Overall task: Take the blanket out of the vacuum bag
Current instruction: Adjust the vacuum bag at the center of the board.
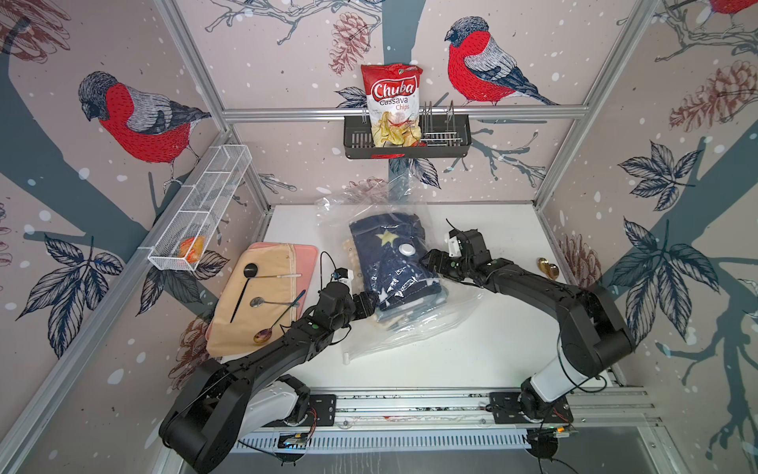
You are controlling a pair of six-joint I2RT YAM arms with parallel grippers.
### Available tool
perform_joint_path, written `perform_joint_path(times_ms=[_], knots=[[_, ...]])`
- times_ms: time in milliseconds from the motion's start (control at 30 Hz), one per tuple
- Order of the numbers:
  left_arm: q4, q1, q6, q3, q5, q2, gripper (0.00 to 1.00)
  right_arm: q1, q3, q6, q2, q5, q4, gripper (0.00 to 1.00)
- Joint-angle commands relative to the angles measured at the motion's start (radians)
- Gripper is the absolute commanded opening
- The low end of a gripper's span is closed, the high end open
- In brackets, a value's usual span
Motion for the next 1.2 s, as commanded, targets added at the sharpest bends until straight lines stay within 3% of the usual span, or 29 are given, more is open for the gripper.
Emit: perform_joint_path(times_ms=[0, 100, 267, 400, 500, 667, 800, 967, 1167], knots=[[0.081, -0.003, -0.018, 0.001, 0.037, 0.04, 0.59, 0.005, 0.074, -0.116, 0.081, 0.028, -0.067, 0.87], [0.119, -0.01, -0.031, -0.003, 0.045, 0.063, 0.58, 0.0, 0.212, -0.18, 0.198, 0.019, -0.137, 0.84], [0.149, -0.018, -0.081, -0.033, -0.011, 0.065, 0.58, 0.014, 0.381, -0.161, 0.358, -0.012, -0.133, 0.82], [0.075, -0.014, -0.001, 0.021, -0.106, 0.061, 0.59, 0.017, 0.463, -0.113, 0.427, -0.01, -0.123, 0.82], [0.071, 0.019, 0.036, 0.06, -0.112, 0.075, 0.6, 0.017, 0.468, -0.099, 0.417, 0.044, -0.132, 0.83], [0.048, 0.054, 0.053, 0.133, -0.037, 0.119, 0.59, -0.017, 0.397, -0.068, 0.318, 0.081, -0.097, 0.86], [-0.115, 0.054, 0.066, 0.255, 0.005, 0.123, 0.58, -0.058, 0.354, -0.047, 0.208, 0.041, -0.1, 0.85], [-0.391, 0.047, 0.208, 0.44, 0.002, 0.066, 0.58, -0.114, 0.178, 0.026, -0.012, -0.054, -0.065, 0.86], [-0.59, 0.042, 0.39, 0.517, -0.068, -0.023, 0.6, -0.116, -0.074, 0.122, -0.309, -0.017, -0.074, 0.85]])
